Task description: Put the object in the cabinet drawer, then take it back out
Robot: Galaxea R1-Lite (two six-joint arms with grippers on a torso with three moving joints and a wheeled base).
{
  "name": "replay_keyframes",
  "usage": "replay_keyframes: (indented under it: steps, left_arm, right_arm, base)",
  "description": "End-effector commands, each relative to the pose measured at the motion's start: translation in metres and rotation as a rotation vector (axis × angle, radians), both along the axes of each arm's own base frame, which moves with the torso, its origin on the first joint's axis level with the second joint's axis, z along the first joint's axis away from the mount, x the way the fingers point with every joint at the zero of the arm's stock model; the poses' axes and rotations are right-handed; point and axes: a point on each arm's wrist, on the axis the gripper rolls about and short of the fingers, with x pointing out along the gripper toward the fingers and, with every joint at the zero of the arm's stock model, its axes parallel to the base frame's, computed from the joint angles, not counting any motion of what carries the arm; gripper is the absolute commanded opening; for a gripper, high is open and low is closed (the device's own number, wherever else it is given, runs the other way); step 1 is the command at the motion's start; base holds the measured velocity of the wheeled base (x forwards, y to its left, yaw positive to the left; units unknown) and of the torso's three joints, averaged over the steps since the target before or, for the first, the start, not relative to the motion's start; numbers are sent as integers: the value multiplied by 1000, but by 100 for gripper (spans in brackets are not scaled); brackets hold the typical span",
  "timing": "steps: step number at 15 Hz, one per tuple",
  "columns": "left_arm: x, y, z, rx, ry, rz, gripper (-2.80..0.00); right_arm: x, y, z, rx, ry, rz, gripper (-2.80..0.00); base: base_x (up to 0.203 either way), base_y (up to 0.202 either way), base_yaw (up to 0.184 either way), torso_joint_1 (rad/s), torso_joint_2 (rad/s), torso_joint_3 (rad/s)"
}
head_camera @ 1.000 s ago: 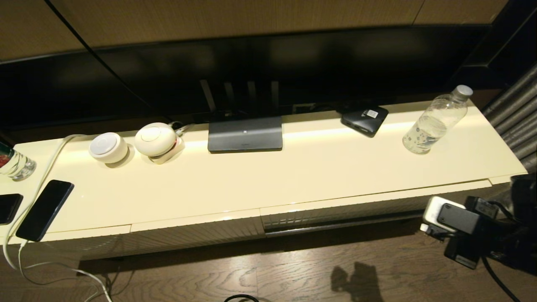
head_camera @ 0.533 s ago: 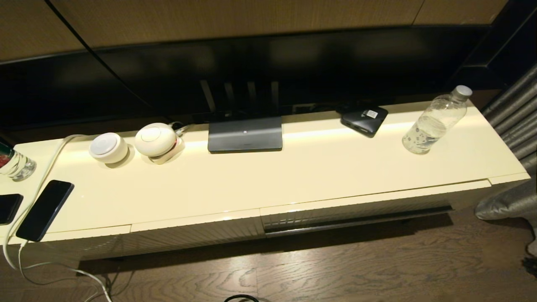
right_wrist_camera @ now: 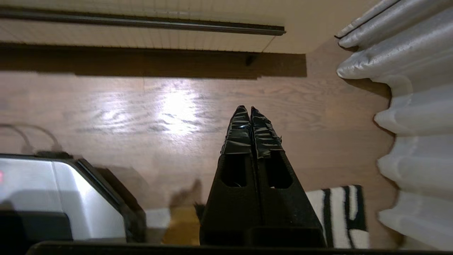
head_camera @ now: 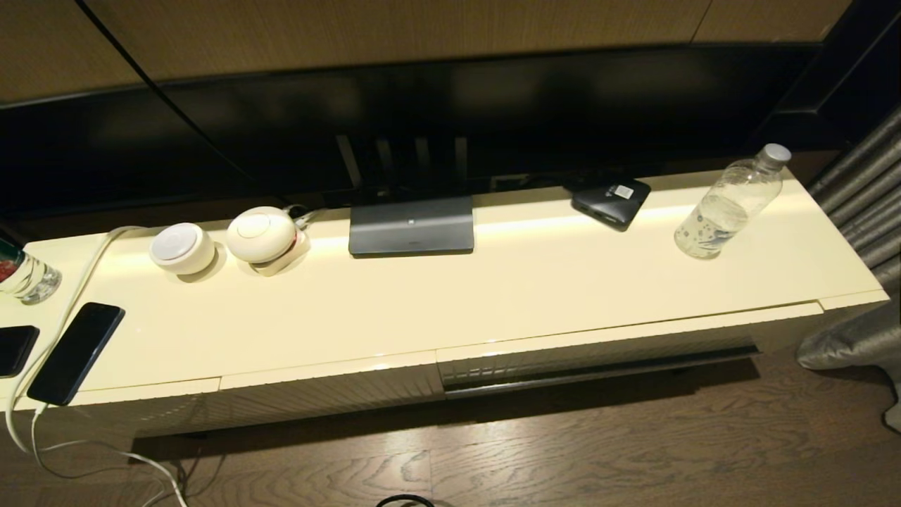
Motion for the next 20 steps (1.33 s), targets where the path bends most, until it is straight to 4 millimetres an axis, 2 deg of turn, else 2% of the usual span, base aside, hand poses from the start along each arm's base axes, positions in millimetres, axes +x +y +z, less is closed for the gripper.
replay_keyframes:
  steps: [1,6,8,13,20]
  left_arm:
    - [0,0,-1,0,4,1,-280]
    - [0,0,-1,0,4,1,-280]
    - [0,0,-1,0,4,1,-280]
    - [0,0,-1,0,4,1,-280]
    - [0,0,-1,0,4,1,-280]
  right_arm:
    - [-19,0,-23,39,-39,-3,-280]
    - [-6,1,-48,113,-48,44,-280]
    - [2,2,-52,123,-133,94,-280]
    - [7,3,-52,110,-222,114,-280]
    - [7,3,-52,130,-222,110,-280]
  base:
    - [0,0,0,0,0,0]
    - [0,0,0,0,0,0]
    - [0,0,0,0,0,0]
    - [0,0,0,0,0,0]
    - [0,0,0,0,0,0]
